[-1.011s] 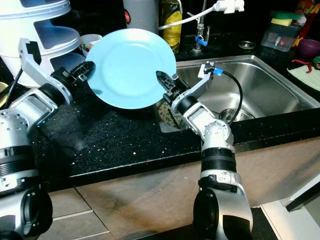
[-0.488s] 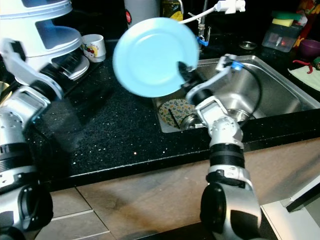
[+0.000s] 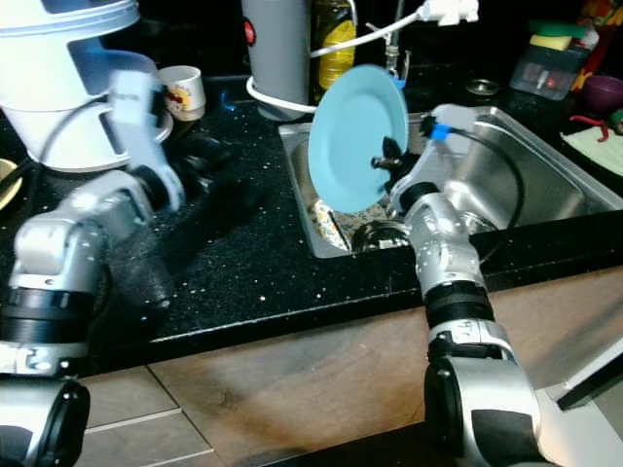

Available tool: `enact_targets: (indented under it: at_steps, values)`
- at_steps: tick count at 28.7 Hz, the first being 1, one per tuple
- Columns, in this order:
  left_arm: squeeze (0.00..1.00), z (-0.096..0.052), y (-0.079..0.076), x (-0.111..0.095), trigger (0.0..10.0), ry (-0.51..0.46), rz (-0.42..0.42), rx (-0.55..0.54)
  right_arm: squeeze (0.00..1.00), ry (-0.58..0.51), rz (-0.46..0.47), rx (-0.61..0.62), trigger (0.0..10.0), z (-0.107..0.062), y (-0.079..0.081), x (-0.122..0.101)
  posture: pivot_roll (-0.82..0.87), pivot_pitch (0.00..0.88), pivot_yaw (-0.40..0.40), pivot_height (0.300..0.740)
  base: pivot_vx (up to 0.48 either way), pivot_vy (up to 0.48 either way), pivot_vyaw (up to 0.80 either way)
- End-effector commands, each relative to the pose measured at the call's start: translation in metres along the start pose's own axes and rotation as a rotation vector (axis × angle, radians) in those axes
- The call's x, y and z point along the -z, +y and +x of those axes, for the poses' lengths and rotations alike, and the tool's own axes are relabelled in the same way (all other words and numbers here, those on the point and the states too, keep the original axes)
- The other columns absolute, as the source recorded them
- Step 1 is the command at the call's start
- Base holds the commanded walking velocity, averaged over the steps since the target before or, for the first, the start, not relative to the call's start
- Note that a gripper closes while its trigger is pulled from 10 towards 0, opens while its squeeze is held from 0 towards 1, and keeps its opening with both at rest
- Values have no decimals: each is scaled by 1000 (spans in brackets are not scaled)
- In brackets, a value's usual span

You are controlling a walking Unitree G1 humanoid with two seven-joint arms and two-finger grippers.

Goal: Kitchen organization

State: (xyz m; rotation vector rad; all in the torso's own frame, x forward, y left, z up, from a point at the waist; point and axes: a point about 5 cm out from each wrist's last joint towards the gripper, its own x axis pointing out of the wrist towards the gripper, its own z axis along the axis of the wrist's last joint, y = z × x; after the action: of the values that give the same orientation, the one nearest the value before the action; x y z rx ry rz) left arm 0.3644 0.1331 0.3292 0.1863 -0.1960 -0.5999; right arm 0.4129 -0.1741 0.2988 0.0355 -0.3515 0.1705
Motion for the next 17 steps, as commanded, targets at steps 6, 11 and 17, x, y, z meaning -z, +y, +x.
enact_targets:
  at_steps: [6, 11, 17]
  values:
    - [0, 14, -29, 4, 10000, 26, 103, 187, 0, 83, -283, -3, 10000, 2, 0, 12, 63, 214, 17, 740, 0, 0, 0]
    - [0, 20, -36, 2, 10000, 33, 110, 218, 0, 133, -324, -1, 10000, 1, -1, 19, 67, 217, 19, 740, 0, 0, 0]
    - [0, 32, -35, 10, 10000, 73, 92, 211, 0, 180, -379, -58, 10000, 3, 4, 22, 67, 222, 24, 740, 0, 0, 0]
